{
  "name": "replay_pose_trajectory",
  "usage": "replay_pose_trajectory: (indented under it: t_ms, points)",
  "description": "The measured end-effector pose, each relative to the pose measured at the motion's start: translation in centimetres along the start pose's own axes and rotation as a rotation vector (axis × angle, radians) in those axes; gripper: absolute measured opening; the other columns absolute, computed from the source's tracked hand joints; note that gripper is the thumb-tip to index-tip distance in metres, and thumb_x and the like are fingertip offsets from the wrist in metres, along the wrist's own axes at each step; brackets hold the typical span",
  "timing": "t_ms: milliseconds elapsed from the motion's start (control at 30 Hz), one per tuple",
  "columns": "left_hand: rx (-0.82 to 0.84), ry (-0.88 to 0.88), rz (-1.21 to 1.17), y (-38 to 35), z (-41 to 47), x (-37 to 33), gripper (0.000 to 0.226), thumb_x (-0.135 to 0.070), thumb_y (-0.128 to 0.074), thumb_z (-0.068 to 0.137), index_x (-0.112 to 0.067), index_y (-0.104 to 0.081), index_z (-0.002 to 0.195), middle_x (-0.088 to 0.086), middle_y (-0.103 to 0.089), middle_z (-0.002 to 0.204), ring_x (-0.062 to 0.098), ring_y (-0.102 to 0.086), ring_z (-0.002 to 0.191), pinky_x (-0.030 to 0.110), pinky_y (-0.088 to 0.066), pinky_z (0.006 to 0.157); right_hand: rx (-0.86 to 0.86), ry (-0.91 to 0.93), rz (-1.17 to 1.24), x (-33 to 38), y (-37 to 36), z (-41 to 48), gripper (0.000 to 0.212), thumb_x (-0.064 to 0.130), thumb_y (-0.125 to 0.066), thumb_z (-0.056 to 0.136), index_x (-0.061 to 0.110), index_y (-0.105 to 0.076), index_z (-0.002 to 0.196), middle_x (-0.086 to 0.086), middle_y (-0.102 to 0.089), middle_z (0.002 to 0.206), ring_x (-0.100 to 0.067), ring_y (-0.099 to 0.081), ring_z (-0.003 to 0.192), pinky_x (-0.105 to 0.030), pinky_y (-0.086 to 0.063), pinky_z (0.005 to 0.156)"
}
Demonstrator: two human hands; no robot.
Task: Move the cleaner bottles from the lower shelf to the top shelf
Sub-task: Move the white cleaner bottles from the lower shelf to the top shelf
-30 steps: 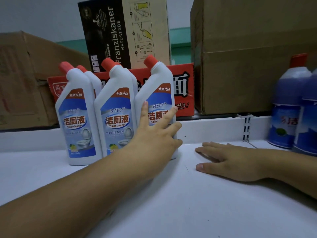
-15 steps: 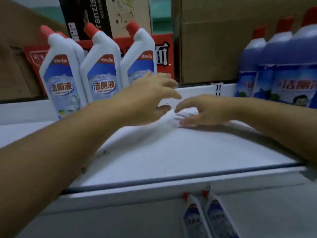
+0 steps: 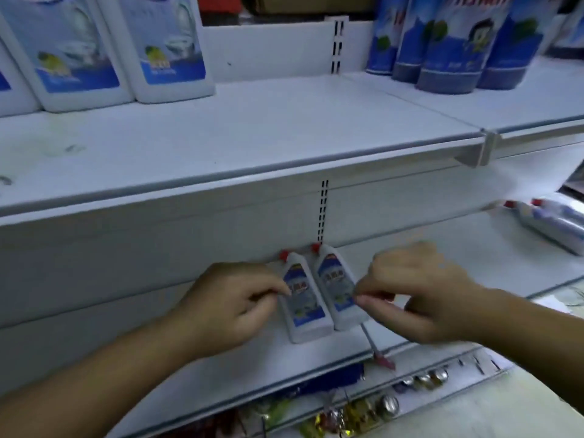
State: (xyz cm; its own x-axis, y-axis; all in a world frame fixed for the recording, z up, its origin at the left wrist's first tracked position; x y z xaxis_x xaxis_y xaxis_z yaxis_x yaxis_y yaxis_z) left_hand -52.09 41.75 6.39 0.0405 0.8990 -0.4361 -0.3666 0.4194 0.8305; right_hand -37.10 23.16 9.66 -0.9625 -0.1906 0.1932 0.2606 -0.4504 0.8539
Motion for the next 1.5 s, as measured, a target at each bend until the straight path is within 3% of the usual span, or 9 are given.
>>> replay_pose_trajectory:
  t_ms: [167, 267, 400, 600, 733, 933, 1167, 1367, 1500]
  points:
    - [0.108, 0.716, -0.182, -8.6, 2.2, 8.3, 0.043, -0.015, -0.063, 0.078, -0.021, -0.054, 0.119, 0.000, -0.065, 0.093, 0.020, -0.063, 0.082, 0.031, -0.051, 0.070, 0.480, -0.815, 0.039, -11.3, -10.8, -5.4, 0.039, 0.045, -0.050, 0.090, 0.022, -0.057, 0.121, -0.004, -0.066, 0.113, -0.015, -0.060, 0.090, -0.027, -0.049, 0.078]
    - [0.217, 0.964, -0.465, -13.7, 3.2, 9.6, 0.059, -0.018, -0.077, 0.068, -0.012, -0.046, 0.118, 0.002, -0.056, 0.101, 0.024, -0.059, 0.088, 0.027, -0.047, 0.065, 0.490, -1.130, 0.197, -14.7, -15.1, -6.9, 0.068, 0.047, -0.053, 0.088, 0.012, -0.031, 0.142, -0.014, -0.047, 0.137, -0.029, -0.053, 0.116, -0.036, -0.045, 0.096]
    - [0.083, 1.202, -0.737, -18.6, 4.2, 10.4, 0.060, -0.028, -0.087, 0.056, -0.007, -0.058, 0.104, 0.010, -0.069, 0.100, 0.024, -0.067, 0.086, 0.035, -0.058, 0.073, 0.343, -1.347, 0.354, -16.5, -18.7, -6.6, 0.060, 0.050, -0.052, 0.088, 0.005, -0.039, 0.125, -0.016, -0.059, 0.116, -0.027, -0.061, 0.094, -0.037, -0.052, 0.081]
    - [0.003, 1.351, -0.869, -19.8, 5.0, 10.0, 0.034, -0.013, -0.086, 0.064, -0.008, -0.059, 0.084, 0.006, -0.064, 0.073, 0.018, -0.063, 0.061, 0.022, -0.047, 0.046, 0.278, -1.420, 0.704, -17.1, -19.8, -6.1, 0.042, 0.034, -0.068, 0.081, 0.004, -0.060, 0.109, -0.010, -0.069, 0.096, -0.023, -0.067, 0.083, -0.031, -0.054, 0.069]
    - [0.135, 1.393, -0.938, -19.7, 3.7, 9.4, 0.048, 0.002, -0.084, 0.057, 0.003, -0.064, 0.101, 0.019, -0.072, 0.089, 0.031, -0.071, 0.076, 0.041, -0.060, 0.069, 0.289, -1.394, 0.871, -15.6, -18.6, -7.0, 0.044, 0.022, -0.073, 0.077, 0.006, -0.053, 0.113, -0.011, -0.068, 0.097, -0.023, -0.070, 0.079, -0.029, -0.055, 0.062]
    - [0.055, 1.318, -1.097, -18.8, -1.1, 7.0, 0.063, 0.015, -0.077, 0.058, -0.001, -0.052, 0.114, 0.023, -0.068, 0.100, 0.037, -0.069, 0.081, 0.049, -0.059, 0.065, 0.131, -1.381, 1.147, -9.9, -17.2, -9.7, 0.059, 0.009, -0.075, 0.073, 0.009, -0.043, 0.122, -0.017, -0.065, 0.111, -0.032, -0.068, 0.094, -0.050, -0.055, 0.084]
    - [0.098, 0.979, -1.109, -11.9, -6.7, 1.7, 0.053, 0.021, -0.072, 0.059, -0.010, -0.062, 0.101, 0.010, -0.076, 0.087, 0.026, -0.073, 0.079, 0.039, -0.058, 0.066, 0.180, -1.059, 1.150, -0.9, -11.5, -8.8, 0.060, 0.001, -0.077, 0.066, 0.021, -0.050, 0.116, -0.005, -0.072, 0.104, -0.024, -0.070, 0.095, -0.043, -0.058, 0.078]
    - [0.044, 0.892, -1.045, -5.8, -12.0, -2.1, 0.060, 0.017, -0.076, 0.057, -0.012, -0.057, 0.106, 0.010, -0.075, 0.092, 0.027, -0.073, 0.085, 0.041, -0.059, 0.068, 0.215, -0.957, 1.063, 5.0, -7.8, -7.6, 0.088, 0.039, -0.090, 0.038, 0.027, -0.048, 0.114, 0.005, -0.072, 0.101, -0.019, -0.070, 0.095, -0.034, -0.059, 0.069]
    - [-0.064, 0.851, -0.959, -1.6, -14.6, -4.7, 0.064, 0.004, -0.083, 0.051, -0.018, -0.057, 0.105, 0.004, -0.076, 0.091, 0.024, -0.073, 0.084, 0.040, -0.060, 0.069, 0.185, -0.840, 1.012, 8.6, -5.1, -5.0, 0.071, 0.018, -0.084, 0.050, 0.032, -0.047, 0.109, 0.016, -0.071, 0.095, -0.009, -0.070, 0.091, -0.025, -0.058, 0.064]
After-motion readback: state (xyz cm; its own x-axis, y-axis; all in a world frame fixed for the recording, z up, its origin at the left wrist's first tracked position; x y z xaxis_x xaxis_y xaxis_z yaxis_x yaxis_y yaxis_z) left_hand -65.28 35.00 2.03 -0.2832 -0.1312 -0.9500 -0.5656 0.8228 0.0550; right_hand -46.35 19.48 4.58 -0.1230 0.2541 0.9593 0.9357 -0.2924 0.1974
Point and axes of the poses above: each hand's wrist, its own z-axis towards the middle knuckle, its own y-axis out of the back of the hand, x = y × z, the point moved 2 cm from there along z, towards the middle knuckle
